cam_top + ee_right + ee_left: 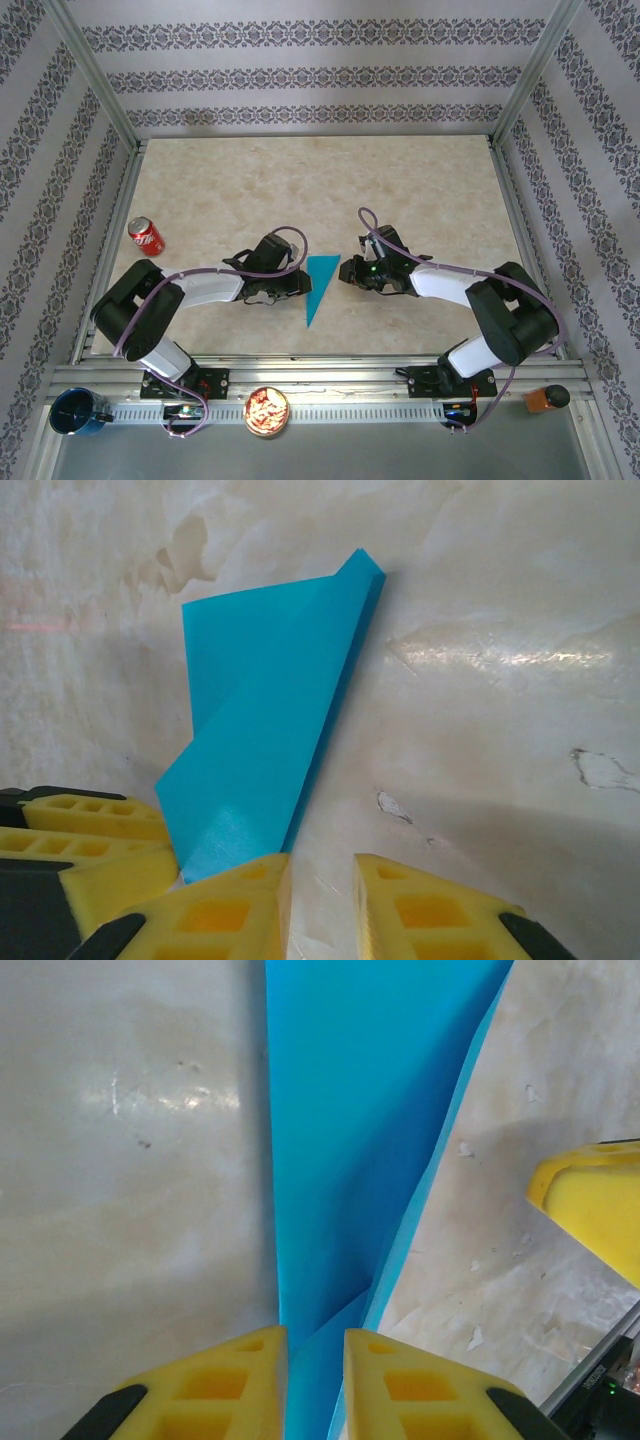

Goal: Fold a paper plane with a square sheet of paper (pick it up from the middle)
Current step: Turn over a paper plane at the center of the table.

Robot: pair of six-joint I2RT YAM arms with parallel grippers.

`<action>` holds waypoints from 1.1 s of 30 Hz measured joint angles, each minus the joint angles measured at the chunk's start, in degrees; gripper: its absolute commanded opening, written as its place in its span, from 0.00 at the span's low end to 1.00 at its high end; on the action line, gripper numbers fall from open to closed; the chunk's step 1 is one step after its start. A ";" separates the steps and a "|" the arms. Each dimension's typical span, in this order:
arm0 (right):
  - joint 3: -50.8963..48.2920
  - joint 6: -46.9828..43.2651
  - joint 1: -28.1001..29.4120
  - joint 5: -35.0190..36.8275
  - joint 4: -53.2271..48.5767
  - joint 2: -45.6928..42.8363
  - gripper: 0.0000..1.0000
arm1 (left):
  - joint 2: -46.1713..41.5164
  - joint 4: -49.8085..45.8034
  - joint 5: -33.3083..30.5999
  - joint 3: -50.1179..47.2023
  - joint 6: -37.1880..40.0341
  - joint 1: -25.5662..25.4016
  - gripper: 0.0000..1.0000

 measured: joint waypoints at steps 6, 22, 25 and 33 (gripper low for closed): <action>0.02 0.04 0.00 0.00 0.96 0.44 0.25 | 0.59 -1.57 -0.07 0.00 0.37 0.00 0.20; 0.02 1.09 1.03 -0.59 2.45 3.67 0.22 | 2.89 -1.64 4.33 0.76 1.25 1.09 0.23; 0.02 1.14 1.42 -1.03 2.86 4.28 0.20 | 2.95 -1.51 4.52 0.76 1.22 1.11 0.22; 0.57 1.33 2.38 -1.57 4.00 6.10 0.18 | 3.41 1.57 5.68 0.74 1.18 0.98 0.18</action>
